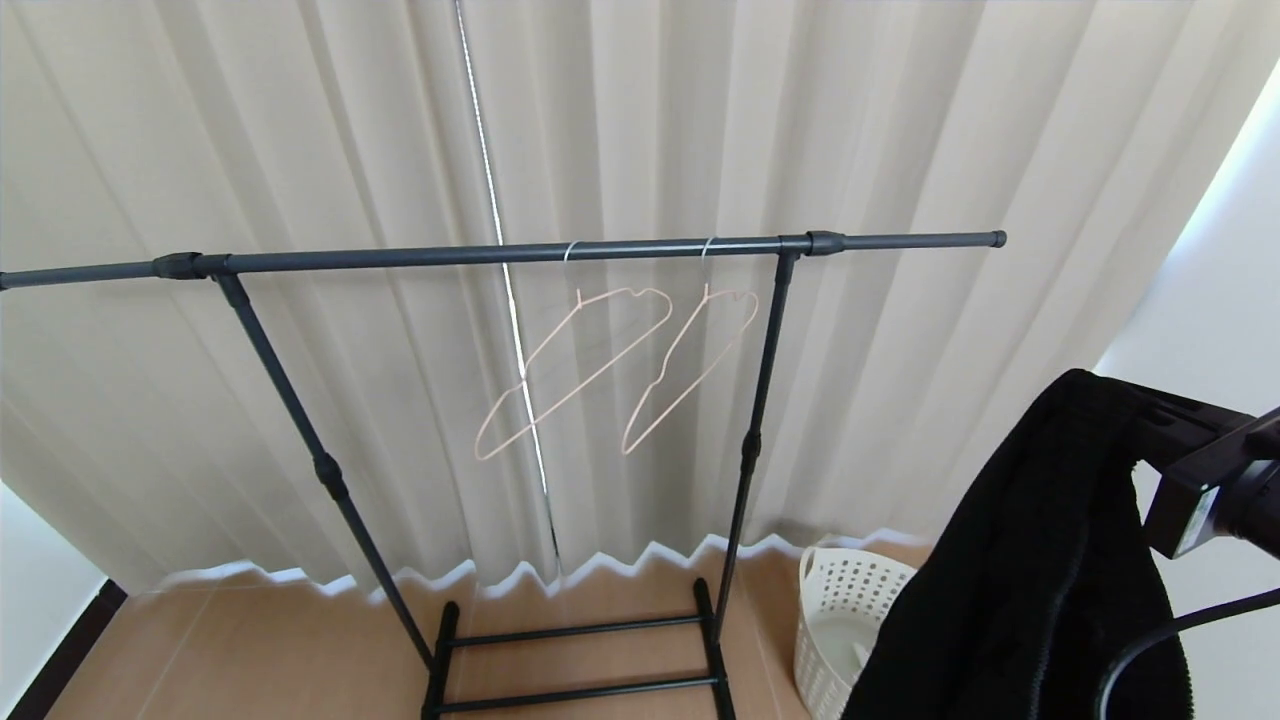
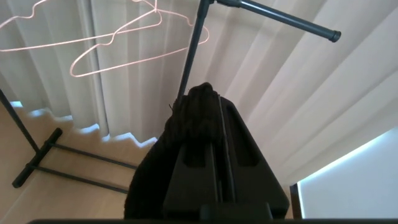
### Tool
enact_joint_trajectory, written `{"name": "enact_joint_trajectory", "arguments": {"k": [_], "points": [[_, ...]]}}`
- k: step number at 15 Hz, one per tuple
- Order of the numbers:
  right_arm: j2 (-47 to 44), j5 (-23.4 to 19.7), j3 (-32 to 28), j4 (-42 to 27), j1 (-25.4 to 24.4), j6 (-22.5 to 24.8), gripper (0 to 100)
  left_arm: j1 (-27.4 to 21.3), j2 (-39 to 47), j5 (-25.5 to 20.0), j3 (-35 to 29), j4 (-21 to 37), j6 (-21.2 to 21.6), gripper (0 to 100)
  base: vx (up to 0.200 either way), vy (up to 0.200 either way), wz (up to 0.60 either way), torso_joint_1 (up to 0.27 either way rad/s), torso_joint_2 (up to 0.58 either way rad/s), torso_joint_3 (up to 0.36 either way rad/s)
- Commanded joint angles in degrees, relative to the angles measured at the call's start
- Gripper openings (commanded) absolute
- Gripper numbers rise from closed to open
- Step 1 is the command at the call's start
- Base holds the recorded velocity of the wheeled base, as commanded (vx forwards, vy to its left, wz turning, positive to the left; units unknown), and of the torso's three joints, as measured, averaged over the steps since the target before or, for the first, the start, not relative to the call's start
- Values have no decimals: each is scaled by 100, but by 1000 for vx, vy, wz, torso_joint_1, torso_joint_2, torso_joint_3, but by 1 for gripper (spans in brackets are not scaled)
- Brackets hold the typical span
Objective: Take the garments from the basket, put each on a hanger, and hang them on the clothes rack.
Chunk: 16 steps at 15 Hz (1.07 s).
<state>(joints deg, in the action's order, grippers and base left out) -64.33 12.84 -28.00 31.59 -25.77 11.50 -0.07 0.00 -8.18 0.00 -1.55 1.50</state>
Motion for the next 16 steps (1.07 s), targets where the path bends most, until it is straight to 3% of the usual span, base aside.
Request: {"name": "enact_joint_trajectory", "arguments": {"k": [1, 7, 10, 12, 16], "points": [[-1, 0, -4, 5, -7, 2, 0, -1, 0, 1, 0, -3, -1, 100, 0, 0, 0, 0, 0, 0], [-132, 26, 5, -21, 81, 2, 0, -1, 0, 1, 0, -3, -1, 100, 0, 0, 0, 0, 0, 0], [-106, 8, 49, 14, 90, 81, 0, -1, 0, 1, 0, -3, -1, 100, 0, 0, 600, 1, 2, 5], [-97, 8, 49, 23, 90, 81, 0, -1, 0, 1, 0, -3, -1, 100, 0, 0, 0, 0, 0, 0], [-124, 105, 40, -21, 63, 380, 0, -1, 9, -8, 0, -3, 79, 100, 0, 0, 0, 0, 0, 0]]}}
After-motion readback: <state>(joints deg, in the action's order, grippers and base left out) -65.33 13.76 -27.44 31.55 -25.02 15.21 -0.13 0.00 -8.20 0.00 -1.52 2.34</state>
